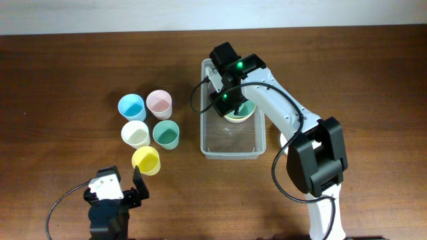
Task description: Pack container
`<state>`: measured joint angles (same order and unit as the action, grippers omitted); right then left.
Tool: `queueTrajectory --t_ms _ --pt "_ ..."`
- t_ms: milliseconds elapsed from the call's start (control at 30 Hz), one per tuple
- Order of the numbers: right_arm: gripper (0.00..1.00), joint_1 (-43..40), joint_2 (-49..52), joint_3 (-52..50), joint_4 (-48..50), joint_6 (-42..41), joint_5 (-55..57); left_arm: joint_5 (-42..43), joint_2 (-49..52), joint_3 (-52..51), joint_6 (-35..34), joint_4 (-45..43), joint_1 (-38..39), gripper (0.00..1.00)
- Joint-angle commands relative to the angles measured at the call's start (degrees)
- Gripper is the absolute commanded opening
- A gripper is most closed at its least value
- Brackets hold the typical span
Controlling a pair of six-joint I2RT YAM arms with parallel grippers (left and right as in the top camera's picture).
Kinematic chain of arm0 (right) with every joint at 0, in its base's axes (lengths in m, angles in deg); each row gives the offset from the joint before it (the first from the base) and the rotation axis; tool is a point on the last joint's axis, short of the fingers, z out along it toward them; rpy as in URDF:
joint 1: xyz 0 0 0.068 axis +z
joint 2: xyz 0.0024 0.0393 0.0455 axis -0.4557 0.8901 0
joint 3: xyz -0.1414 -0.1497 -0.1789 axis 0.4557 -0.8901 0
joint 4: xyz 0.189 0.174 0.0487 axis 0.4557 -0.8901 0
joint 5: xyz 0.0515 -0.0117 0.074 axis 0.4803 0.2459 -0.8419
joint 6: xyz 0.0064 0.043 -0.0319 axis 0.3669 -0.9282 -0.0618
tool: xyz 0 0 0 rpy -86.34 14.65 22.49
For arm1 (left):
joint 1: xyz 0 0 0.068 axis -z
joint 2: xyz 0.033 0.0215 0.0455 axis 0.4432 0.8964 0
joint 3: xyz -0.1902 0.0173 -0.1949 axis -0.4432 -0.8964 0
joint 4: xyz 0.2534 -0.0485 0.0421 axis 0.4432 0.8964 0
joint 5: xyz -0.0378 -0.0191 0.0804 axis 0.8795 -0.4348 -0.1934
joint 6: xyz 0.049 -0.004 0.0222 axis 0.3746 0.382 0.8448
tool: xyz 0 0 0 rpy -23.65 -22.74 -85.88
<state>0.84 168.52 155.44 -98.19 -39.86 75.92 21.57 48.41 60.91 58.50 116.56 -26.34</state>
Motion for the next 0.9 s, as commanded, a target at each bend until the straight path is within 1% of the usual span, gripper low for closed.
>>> queueTrajectory --t_ms 0,100,300,467,567,700,867 --pt "0.04 0.2 -2.4 1.7 -0.6 -0.5 1.5 0.4 -0.5 -0.3 0.9 -0.1 -0.1 0.99" --pt "0.04 0.2 -2.4 1.7 -1.0 -2.6 7.0 0.4 -0.5 -0.3 0.9 -0.1 -0.1 0.99" --pt "0.04 0.5 -2.4 2.3 -1.4 -2.6 6.0 0.4 -0.5 -0.3 0.9 -0.1 -0.1 0.99" --pt "0.04 1.6 -2.5 5.8 -3.8 -2.5 5.9 0.4 -0.5 -0.3 0.9 -0.1 -0.1 0.99" --pt "0.04 2.3 -2.5 9.3 -5.5 1.4 1.9 0.4 -0.5 -0.3 0.9 -0.1 -0.1 0.99" --pt "0.04 2.5 -2.5 13.3 -7.6 0.7 2.0 0.4 -0.5 -0.3 0.9 -0.1 -0.1 0.99" --pt "0.04 2.3 -2.4 13.1 -9.3 -0.5 3.7 0.4 -0.5 -0.3 0.9 -0.1 -0.1 0.99"
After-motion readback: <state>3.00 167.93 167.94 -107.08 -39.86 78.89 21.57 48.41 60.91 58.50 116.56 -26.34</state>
